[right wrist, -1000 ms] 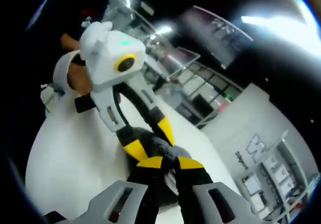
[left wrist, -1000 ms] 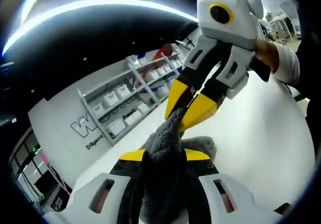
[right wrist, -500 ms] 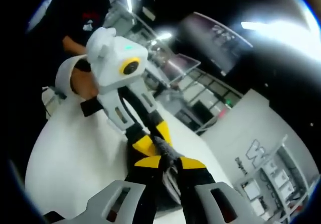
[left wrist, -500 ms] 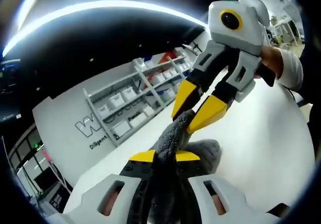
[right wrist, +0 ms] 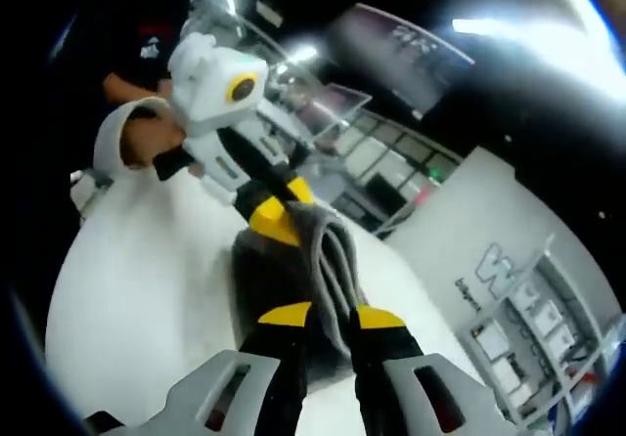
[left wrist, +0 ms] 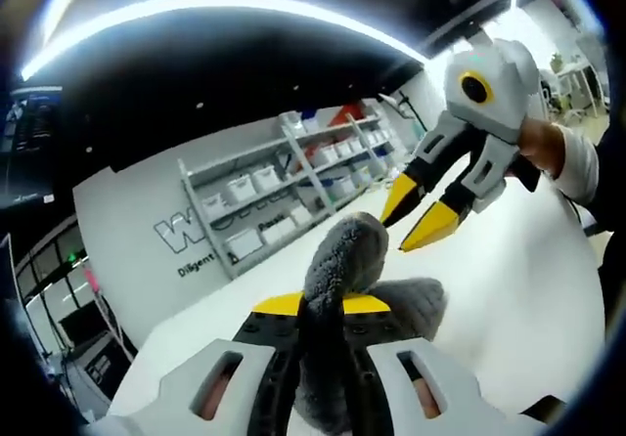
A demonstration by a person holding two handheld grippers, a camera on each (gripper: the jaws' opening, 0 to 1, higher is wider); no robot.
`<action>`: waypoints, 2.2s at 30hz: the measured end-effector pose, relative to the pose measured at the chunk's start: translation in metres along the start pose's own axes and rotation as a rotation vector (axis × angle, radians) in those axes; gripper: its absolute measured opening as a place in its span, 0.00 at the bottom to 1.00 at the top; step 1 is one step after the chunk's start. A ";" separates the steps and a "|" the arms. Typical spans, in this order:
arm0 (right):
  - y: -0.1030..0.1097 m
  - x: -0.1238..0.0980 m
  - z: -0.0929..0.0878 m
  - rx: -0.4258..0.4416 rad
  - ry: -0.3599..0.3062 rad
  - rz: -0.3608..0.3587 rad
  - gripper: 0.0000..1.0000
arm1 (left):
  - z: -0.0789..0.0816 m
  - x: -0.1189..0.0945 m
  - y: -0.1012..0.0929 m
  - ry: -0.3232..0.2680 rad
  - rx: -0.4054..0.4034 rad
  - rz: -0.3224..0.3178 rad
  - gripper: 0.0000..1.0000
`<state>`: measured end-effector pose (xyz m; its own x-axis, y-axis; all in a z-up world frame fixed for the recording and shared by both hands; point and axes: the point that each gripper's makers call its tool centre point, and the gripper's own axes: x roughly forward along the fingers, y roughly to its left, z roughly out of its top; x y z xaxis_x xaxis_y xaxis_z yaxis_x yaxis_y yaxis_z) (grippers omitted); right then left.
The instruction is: Open the folded towel by lifting each exposed corner and separating the folded layers until the towel lies flat within the target outline without major curled edges
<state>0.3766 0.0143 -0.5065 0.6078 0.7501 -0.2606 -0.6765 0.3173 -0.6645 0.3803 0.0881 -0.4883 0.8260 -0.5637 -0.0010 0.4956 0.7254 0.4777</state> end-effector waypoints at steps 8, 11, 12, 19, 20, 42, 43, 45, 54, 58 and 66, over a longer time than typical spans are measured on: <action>0.012 0.010 -0.031 0.028 0.113 0.051 0.04 | 0.001 -0.005 0.009 -0.003 -0.030 0.013 0.11; 0.013 0.011 -0.036 0.038 0.127 0.060 0.04 | 0.001 -0.007 0.012 -0.001 -0.033 0.017 0.12; 0.014 0.012 -0.037 0.040 0.130 0.062 0.04 | 0.001 -0.008 0.013 -0.003 -0.043 0.015 0.12; 0.023 0.015 -0.053 0.090 0.183 0.100 0.00 | -0.002 -0.015 0.025 0.012 -0.068 0.027 0.12; 0.026 0.015 -0.056 0.098 0.197 0.111 0.00 | -0.004 -0.016 0.028 0.017 -0.072 0.031 0.12; 0.040 0.019 -0.077 0.158 0.276 0.145 0.00 | -0.034 -0.050 0.079 0.154 -0.143 0.067 0.13; 0.040 0.019 -0.077 0.161 0.275 0.144 0.00 | -0.037 -0.052 0.081 0.168 -0.149 0.069 0.13; 0.043 0.018 -0.077 0.179 0.272 0.155 0.00 | -0.042 -0.055 0.084 0.191 -0.168 0.078 0.13; 0.047 0.013 -0.077 0.253 0.302 0.158 0.00 | -0.062 -0.066 0.096 0.259 -0.217 0.090 0.14; 0.049 0.011 -0.077 0.275 0.306 0.160 0.00 | -0.067 -0.071 0.101 0.276 -0.240 0.094 0.15; 0.054 0.009 -0.074 0.286 0.335 0.164 0.00 | -0.085 -0.079 0.107 0.335 -0.277 0.098 0.16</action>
<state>0.3765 -0.0047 -0.5962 0.5521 0.5900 -0.5891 -0.8338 0.3923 -0.3885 0.3906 0.2436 -0.5116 0.8914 -0.3609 -0.2741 0.4262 0.8733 0.2360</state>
